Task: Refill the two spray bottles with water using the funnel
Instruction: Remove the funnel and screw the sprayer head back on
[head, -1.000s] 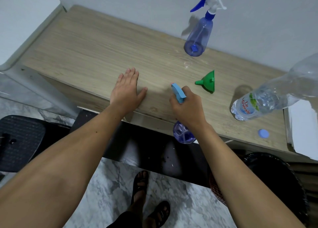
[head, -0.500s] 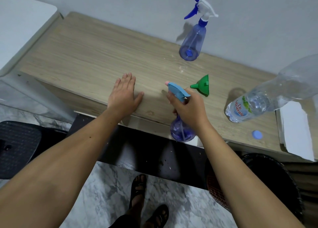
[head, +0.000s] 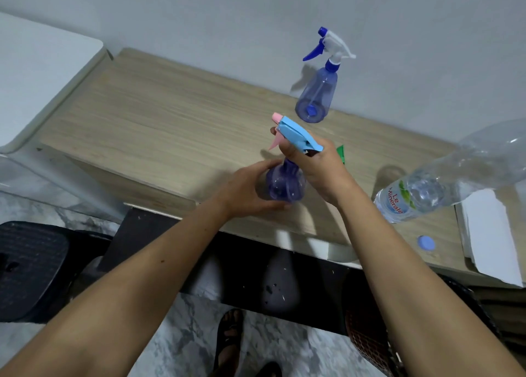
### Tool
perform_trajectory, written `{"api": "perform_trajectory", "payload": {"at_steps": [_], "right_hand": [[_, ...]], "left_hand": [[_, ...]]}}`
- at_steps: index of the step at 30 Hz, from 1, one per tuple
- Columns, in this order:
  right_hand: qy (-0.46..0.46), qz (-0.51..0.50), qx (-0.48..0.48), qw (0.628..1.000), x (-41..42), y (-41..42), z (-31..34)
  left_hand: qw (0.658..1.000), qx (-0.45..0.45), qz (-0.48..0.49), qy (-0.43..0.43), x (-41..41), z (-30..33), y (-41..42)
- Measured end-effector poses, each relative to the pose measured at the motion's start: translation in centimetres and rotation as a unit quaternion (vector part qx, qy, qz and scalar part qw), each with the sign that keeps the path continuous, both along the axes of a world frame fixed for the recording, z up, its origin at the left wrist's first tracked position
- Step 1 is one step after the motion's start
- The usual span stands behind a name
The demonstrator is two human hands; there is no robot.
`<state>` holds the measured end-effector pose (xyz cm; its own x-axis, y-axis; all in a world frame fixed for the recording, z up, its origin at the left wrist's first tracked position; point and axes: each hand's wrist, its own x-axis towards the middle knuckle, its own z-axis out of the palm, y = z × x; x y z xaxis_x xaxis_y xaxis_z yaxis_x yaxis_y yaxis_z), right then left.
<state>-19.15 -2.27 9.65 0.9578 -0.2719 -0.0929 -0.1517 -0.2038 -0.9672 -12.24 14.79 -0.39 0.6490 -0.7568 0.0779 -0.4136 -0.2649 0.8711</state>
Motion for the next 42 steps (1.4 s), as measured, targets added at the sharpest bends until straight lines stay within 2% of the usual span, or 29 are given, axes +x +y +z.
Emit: {"api": "perform_trajectory", "payload": {"at_steps": [3, 8, 13, 23, 30, 42], "right_hand": [[-0.012, 0.011, -0.012, 1.0, 1.5, -0.6, 0.7], [-0.044, -0.03, 0.007, 0.999, 5.0, -1.4, 0.7], [-0.074, -0.055, -0.014, 0.996, 8.2, -2.2, 0.8], [-0.081, -0.097, -0.084, 0.988, 15.6, -4.7, -0.8], [-0.095, -0.109, -0.119, 0.982, 20.2, -5.6, -1.7], [-0.104, -0.098, -0.176, 0.974, 22.1, -6.4, -4.3]], "left_hand": [[0.999, -0.018, 0.024, -0.039, 1.7, 0.5, -0.4], [0.996, -0.04, 0.072, -0.046, 4.7, 0.2, -1.2], [0.992, -0.057, 0.1, -0.059, 7.6, 0.1, -2.7], [0.99, -0.049, 0.118, -0.062, 14.6, -1.2, -6.0], [0.988, -0.06, 0.141, -0.033, 19.3, -2.2, -7.8], [0.99, -0.039, 0.127, -0.047, 22.2, -3.5, -8.0]]}}
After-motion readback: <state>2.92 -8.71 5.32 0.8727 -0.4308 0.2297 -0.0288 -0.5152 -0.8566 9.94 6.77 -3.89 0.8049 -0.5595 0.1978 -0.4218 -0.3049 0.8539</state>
